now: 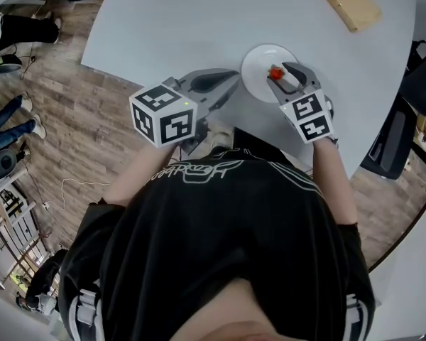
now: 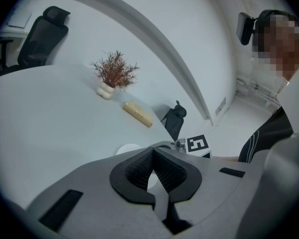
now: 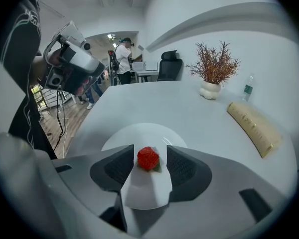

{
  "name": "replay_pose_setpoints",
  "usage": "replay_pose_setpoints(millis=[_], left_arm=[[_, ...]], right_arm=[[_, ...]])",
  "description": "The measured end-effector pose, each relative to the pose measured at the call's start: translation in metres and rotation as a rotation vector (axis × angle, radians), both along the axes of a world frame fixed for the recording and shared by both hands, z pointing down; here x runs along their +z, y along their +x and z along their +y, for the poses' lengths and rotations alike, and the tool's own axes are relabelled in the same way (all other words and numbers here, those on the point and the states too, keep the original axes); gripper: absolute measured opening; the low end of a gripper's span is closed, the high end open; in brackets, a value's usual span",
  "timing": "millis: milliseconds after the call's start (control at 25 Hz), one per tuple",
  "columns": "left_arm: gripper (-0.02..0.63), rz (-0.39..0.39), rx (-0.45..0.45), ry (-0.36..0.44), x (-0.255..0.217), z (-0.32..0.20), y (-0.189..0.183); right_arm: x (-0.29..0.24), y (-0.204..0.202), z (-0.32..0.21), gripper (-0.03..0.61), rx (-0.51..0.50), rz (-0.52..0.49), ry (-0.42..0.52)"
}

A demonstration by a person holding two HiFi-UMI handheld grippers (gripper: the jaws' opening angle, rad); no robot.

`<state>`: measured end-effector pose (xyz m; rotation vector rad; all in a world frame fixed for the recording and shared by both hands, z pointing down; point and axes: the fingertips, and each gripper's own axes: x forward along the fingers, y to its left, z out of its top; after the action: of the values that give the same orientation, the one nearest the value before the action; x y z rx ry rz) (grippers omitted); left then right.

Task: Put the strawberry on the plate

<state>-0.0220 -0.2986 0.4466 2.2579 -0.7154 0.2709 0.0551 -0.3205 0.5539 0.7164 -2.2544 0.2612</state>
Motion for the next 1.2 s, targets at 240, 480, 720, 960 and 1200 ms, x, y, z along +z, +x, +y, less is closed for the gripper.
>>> replay_pose_setpoints(millis=[240,480,720,960,1200], left_arm=[[0.006,0.008,0.013,0.018,-0.009,0.009,-0.001],[0.006,0.018,0.040,0.068,-0.029,0.028,-0.002],[0.006,0.019,0.091,0.157,-0.067,0.057,-0.005],[0.007,0.033,0.143,0.243,-0.102,0.097,-0.011],[0.006,0.063,0.187,0.332,-0.137,0.137,-0.022]], right_arm=[[-0.026,0.006,0.002,0.178,0.047,-0.045,0.037],[-0.078,0.013,0.017,0.178,0.127,-0.133,0.119],[-0.140,0.011,0.056,0.176,0.183,-0.237,0.198],[-0.204,0.005,0.110,0.175,0.215,-0.336,0.313],[-0.249,0.002,0.162,0.086,0.262,-0.383,0.436]])
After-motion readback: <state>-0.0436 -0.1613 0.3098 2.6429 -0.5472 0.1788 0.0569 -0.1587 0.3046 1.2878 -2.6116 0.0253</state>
